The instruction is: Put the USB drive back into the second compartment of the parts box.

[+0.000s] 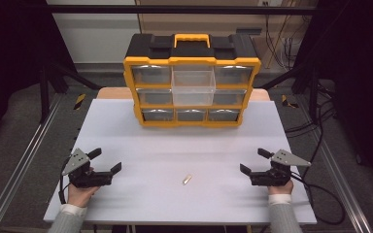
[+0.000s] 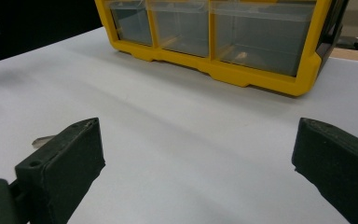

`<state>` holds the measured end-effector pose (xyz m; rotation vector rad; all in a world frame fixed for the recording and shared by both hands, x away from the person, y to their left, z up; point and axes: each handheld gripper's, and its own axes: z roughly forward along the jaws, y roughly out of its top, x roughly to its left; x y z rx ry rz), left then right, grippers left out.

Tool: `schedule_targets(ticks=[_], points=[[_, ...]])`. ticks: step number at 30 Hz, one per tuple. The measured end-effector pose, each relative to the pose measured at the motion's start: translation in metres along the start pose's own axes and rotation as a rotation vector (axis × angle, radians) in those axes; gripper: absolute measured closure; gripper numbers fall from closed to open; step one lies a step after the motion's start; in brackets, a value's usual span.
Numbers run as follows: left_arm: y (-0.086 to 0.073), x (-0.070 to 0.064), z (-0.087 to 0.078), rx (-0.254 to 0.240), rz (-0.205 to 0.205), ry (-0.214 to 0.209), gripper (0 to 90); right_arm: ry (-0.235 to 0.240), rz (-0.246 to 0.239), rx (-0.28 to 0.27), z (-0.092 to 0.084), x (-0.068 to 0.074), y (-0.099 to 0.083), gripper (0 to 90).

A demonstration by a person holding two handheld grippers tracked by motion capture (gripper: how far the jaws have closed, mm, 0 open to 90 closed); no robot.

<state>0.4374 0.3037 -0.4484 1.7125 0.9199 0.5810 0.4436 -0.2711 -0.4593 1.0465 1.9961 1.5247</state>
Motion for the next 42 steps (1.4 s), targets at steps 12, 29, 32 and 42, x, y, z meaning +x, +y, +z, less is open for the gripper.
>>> schedule_targets(ticks=[12,29,32,42], points=[[0.003,-0.004,0.001,0.007,0.013,-0.008,0.9,0.006,-0.002,-0.002,0.000,0.000,0.000,2.5],[0.014,-0.014,0.003,0.002,0.031,0.003,0.9,0.012,-0.003,0.003,0.000,0.001,0.000,2.5],[0.017,-0.016,0.003,0.002,0.028,0.003,0.9,0.012,-0.006,0.003,0.000,0.001,0.000,2.5],[0.027,-0.025,0.005,0.017,0.038,0.004,0.9,0.013,-0.013,0.003,0.000,0.001,0.000,2.5]])
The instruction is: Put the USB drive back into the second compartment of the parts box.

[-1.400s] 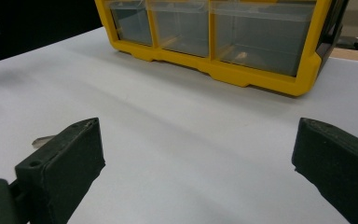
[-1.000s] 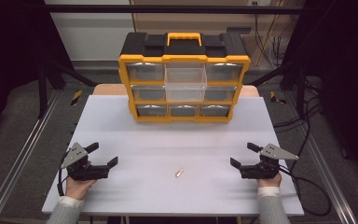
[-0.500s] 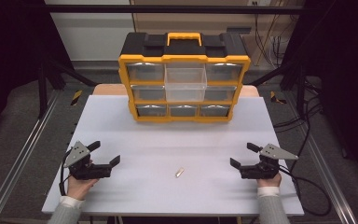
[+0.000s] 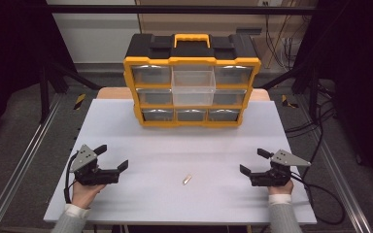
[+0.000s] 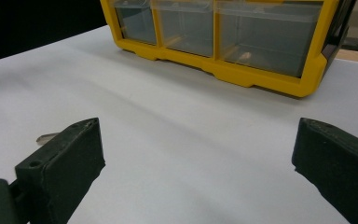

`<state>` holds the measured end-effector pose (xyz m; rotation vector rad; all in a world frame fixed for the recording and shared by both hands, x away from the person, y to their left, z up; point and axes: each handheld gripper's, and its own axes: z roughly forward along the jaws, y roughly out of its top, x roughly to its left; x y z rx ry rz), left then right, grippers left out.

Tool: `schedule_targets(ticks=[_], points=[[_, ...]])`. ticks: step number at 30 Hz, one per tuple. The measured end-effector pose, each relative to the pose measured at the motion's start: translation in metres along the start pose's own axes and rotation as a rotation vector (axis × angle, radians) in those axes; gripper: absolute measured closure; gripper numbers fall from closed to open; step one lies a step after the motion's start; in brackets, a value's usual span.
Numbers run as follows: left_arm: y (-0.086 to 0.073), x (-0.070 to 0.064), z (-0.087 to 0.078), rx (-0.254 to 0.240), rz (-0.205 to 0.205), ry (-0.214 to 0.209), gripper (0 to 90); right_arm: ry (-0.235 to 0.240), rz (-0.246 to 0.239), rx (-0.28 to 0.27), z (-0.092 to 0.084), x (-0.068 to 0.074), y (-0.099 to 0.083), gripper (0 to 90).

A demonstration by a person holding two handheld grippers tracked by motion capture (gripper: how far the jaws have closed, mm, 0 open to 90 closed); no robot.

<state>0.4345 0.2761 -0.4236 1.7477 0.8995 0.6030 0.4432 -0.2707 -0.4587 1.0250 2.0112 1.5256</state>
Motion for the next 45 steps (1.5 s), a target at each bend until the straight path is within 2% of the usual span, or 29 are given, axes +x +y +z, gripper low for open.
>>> schedule_targets(ticks=[20,31,45], points=[[0.021,-0.014,0.009,0.014,0.024,-0.030,0.9,0.001,-0.005,0.004,0.000,0.000,0.000,2.5],[0.031,-0.031,0.024,0.033,0.058,-0.056,0.9,0.002,-0.006,0.008,0.000,0.001,0.000,2.5],[0.037,-0.050,0.041,0.067,0.082,-0.099,0.9,0.003,-0.008,0.008,0.000,0.001,0.000,2.5]])
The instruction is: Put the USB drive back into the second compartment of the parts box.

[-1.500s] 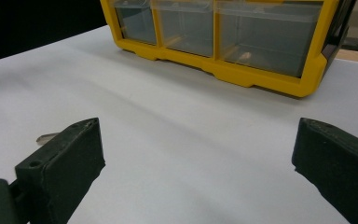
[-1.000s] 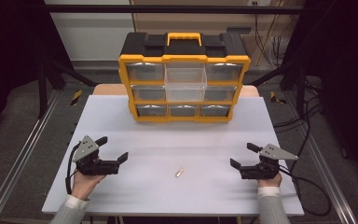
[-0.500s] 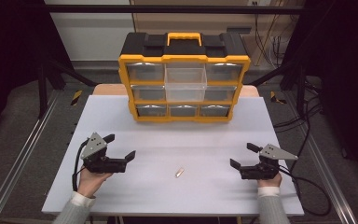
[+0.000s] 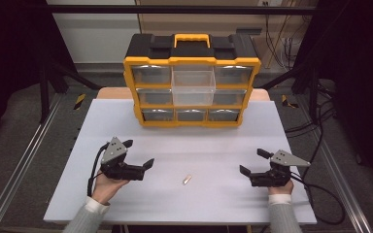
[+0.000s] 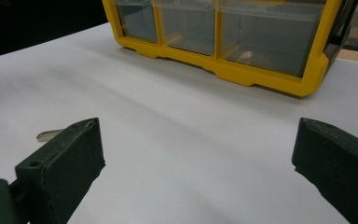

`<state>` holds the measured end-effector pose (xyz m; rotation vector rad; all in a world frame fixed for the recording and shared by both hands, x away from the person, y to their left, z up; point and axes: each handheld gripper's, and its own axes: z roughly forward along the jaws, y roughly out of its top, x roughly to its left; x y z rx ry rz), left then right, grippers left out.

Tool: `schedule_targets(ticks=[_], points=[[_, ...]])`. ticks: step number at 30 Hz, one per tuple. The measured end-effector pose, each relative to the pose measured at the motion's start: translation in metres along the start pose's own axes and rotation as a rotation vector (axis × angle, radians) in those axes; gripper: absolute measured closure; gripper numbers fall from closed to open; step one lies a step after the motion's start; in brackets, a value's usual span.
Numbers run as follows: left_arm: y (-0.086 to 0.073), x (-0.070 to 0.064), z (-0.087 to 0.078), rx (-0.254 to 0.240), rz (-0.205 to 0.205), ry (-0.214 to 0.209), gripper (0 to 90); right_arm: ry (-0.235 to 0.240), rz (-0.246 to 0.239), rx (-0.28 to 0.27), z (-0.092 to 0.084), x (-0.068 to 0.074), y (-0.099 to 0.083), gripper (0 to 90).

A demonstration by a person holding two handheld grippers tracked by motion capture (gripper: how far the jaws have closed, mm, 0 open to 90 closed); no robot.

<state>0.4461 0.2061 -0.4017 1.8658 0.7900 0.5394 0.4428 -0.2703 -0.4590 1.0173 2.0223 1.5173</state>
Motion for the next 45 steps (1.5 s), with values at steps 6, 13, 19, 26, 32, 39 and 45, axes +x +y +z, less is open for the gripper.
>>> schedule_targets(ticks=[6,13,19,26,32,39,45], points=[[0.004,-0.009,0.010,0.021,0.010,-0.026,0.9,0.000,-0.001,0.000,0.000,0.000,0.000,2.5],[0.006,-0.016,0.017,0.037,0.019,-0.043,0.8,0.002,0.000,0.001,0.000,0.000,0.000,2.5],[0.008,-0.021,0.023,0.046,0.024,-0.052,0.7,0.002,0.000,0.002,0.000,0.000,0.000,2.5],[0.010,-0.029,0.032,0.066,0.029,-0.065,0.5,0.002,-0.001,0.002,0.000,0.000,0.000,2.5],[0.010,-0.034,0.037,0.085,0.034,-0.080,0.3,0.002,-0.001,0.003,0.000,0.000,0.000,2.5],[0.009,-0.040,0.047,0.119,0.043,-0.100,0.1,0.002,-0.003,0.002,0.001,0.000,0.000,2.5],[0.009,-0.046,0.055,0.140,0.050,-0.109,0.1,0.001,-0.002,0.004,0.001,0.000,0.000,2.5]])
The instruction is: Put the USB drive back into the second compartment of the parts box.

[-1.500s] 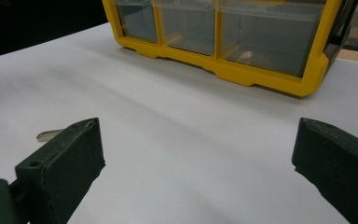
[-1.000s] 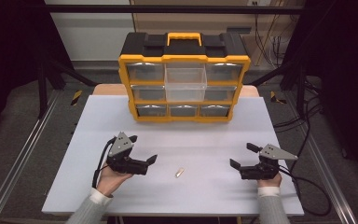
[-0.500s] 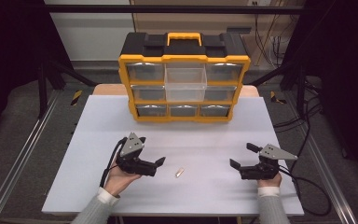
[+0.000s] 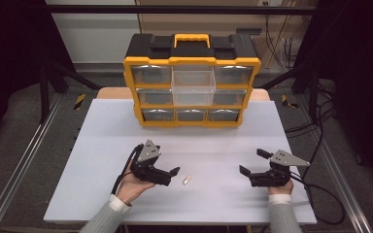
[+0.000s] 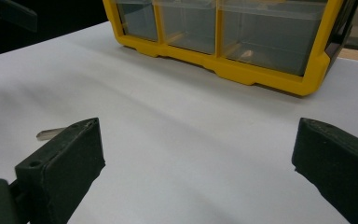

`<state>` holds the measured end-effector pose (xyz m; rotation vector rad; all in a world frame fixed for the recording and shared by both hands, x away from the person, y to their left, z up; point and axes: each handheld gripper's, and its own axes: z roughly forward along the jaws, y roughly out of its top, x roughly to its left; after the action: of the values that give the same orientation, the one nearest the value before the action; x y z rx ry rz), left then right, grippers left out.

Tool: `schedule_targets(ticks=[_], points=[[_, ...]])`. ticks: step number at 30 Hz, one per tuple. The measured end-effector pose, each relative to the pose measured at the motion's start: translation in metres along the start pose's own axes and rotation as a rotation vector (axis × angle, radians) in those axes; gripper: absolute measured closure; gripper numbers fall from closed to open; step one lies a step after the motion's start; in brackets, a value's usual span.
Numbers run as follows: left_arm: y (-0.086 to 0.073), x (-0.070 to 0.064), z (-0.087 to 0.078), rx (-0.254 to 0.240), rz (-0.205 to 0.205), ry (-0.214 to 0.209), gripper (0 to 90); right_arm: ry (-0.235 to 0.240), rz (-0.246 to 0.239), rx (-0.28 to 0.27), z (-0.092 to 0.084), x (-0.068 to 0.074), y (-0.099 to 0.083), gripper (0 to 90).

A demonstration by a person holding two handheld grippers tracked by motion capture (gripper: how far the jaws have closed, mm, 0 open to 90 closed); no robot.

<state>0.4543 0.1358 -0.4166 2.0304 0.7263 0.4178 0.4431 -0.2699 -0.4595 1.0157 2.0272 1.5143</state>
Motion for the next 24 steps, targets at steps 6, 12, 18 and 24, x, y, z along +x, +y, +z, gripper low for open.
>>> schedule_targets(ticks=[6,12,18,24], points=[[0.001,-0.006,0.011,0.031,0.010,-0.012,0.0,0.000,-0.002,-0.001,0.000,0.000,0.000,2.5],[0.001,-0.009,0.018,0.054,0.016,-0.018,0.0,0.001,0.000,0.000,0.000,0.000,0.000,2.5],[0.000,-0.012,0.026,0.074,0.012,-0.023,0.0,0.002,0.000,0.002,0.000,0.000,0.000,2.5],[-0.004,-0.019,0.037,0.113,0.017,-0.023,0.0,0.003,-0.003,0.006,0.001,0.000,-0.001,2.5]])
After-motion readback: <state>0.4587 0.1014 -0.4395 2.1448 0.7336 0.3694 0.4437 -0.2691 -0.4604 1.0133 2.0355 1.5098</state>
